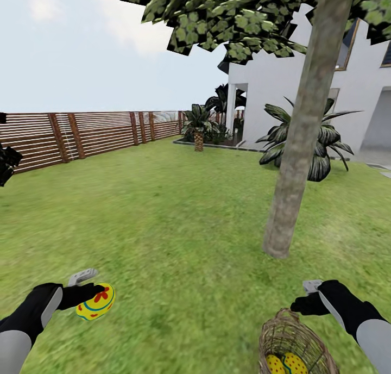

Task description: Take the three Easter eggs out of the wicker basket on the lawn in the garden, then place them on the lawn next to a single tree (choose any tree) so that all three eggs are next to the same tree and none are left in the basket.

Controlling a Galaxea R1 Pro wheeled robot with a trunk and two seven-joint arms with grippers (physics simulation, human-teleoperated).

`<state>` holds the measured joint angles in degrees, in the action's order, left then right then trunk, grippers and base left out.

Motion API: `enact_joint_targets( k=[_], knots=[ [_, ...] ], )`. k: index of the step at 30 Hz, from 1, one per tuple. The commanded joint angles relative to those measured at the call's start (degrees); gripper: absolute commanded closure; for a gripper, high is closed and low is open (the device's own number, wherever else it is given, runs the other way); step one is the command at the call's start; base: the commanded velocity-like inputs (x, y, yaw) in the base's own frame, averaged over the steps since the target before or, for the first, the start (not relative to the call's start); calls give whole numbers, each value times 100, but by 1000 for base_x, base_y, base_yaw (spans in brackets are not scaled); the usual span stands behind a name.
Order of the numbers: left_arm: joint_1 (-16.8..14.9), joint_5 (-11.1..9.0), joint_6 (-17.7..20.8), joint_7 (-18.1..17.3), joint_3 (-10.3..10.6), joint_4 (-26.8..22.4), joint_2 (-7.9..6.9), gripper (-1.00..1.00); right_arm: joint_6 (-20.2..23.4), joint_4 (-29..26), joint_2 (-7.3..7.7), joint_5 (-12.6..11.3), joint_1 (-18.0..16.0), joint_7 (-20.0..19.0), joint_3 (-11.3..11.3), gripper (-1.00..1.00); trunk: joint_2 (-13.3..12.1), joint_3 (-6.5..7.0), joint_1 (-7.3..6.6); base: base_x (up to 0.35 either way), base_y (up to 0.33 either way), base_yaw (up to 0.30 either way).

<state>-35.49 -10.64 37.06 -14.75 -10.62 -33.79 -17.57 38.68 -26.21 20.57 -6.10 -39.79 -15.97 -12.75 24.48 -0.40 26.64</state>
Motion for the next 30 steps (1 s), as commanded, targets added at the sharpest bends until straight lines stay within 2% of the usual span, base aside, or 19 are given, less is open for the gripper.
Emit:
enact_joint_targets(
  k=[1, 4, 8, 13, 19, 26, 30],
  knots=[
    [-2, -11, 38, -7, -21, -4, 14, 100, 25, -7, 8, -58, -3, 15, -39, -100, -36, 14, -20, 30, 5, 0],
    [-2, -22, 43, 4, -46, -5, 23, 100, 25, -7, 17, -58, -3, 15, -35, -100, -157, 68, -86, -74, 17, 0],
    [-2, -41, 62, 3, -58, -9, 30, 100, 62, 1, 24, -48, -3, 24, -39, -100, -157, 68, -86, -25, 5, 0],
    [-2, -36, 78, 7, -44, -5, 115, 100, 100, 81, 13, -57, -3, 440, -39, -100, -157, 68, -86, -1, 0, 0],
    [-2, -34, 69, 7, -65, -13, 182, 100, 91, 56, -47, -58, -3, 480, -51, -100, -157, 68, -86, 10, 0, 0],
    [-2, -27, 53, 15, -72, -13, 298, 100, 87, 63, -64, -41, -3, 480, -70, -100, -157, 68, -86, 168, -65, 0],
    [-2, -34, 39, 16, -80, -13, 305, 100, 81, 63, -62, -46, -3, 480, -70, -100, -157, 68, -86, 237, -158, 0]
  ],
)
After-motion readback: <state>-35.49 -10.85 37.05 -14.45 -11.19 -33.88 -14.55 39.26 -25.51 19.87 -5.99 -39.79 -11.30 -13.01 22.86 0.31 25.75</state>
